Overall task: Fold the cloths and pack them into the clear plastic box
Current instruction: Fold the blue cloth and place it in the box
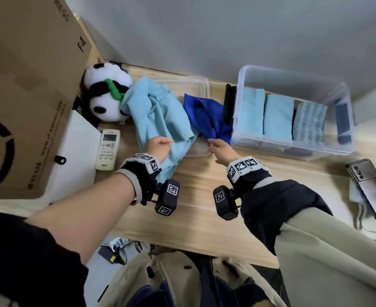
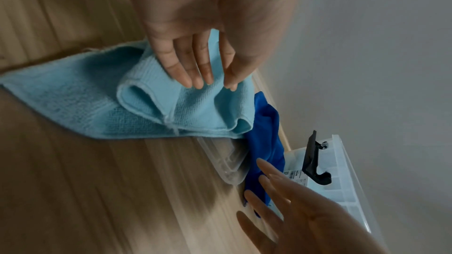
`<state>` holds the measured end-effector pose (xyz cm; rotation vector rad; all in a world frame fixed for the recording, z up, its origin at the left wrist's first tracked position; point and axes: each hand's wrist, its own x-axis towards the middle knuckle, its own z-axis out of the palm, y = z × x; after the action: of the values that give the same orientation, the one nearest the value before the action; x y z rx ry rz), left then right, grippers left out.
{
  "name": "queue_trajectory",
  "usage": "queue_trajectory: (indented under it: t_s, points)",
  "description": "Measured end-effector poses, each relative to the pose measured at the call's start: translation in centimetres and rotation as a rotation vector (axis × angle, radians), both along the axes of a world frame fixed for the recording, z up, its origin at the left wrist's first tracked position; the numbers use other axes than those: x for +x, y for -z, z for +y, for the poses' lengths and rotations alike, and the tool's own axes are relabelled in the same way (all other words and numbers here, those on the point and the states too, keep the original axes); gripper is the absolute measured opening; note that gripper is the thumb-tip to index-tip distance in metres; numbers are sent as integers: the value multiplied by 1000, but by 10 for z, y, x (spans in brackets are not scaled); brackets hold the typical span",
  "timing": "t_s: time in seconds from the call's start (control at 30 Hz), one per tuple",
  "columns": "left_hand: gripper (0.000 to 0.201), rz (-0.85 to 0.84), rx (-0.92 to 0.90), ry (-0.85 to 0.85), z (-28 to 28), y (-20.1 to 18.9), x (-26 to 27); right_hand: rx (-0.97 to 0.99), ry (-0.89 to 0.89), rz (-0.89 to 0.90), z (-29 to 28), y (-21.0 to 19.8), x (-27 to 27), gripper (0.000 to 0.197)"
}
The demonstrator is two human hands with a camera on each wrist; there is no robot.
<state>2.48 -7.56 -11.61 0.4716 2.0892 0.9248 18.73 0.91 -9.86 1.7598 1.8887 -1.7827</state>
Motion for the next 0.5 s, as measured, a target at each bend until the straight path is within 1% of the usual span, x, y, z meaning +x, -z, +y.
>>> queue_trajectory:
  t_s: [0.03, 0.17, 0.27, 0.33, 0.43, 0.5]
  points:
    - [27, -12, 2, -1, 0, 0, 0, 25, 12, 6, 2, 3, -2, 43]
    - [29, -51, 26, 4, 4, -4, 1, -36, 63, 16, 9, 9, -6, 45]
    - [28, -63, 43, 14, 8, -7, 2, 24, 98, 57, 11, 12, -3, 43]
    - [28, -62, 57, 11, 9, -10, 2, 117, 122, 124, 9, 12, 0, 36]
    - [28, -50, 131, 20, 15, -20, 5, 221, 230, 281, 4, 2, 2, 12]
    - [27, -14, 217, 74, 23, -31, 10, 280, 237, 359, 3, -13, 1, 23]
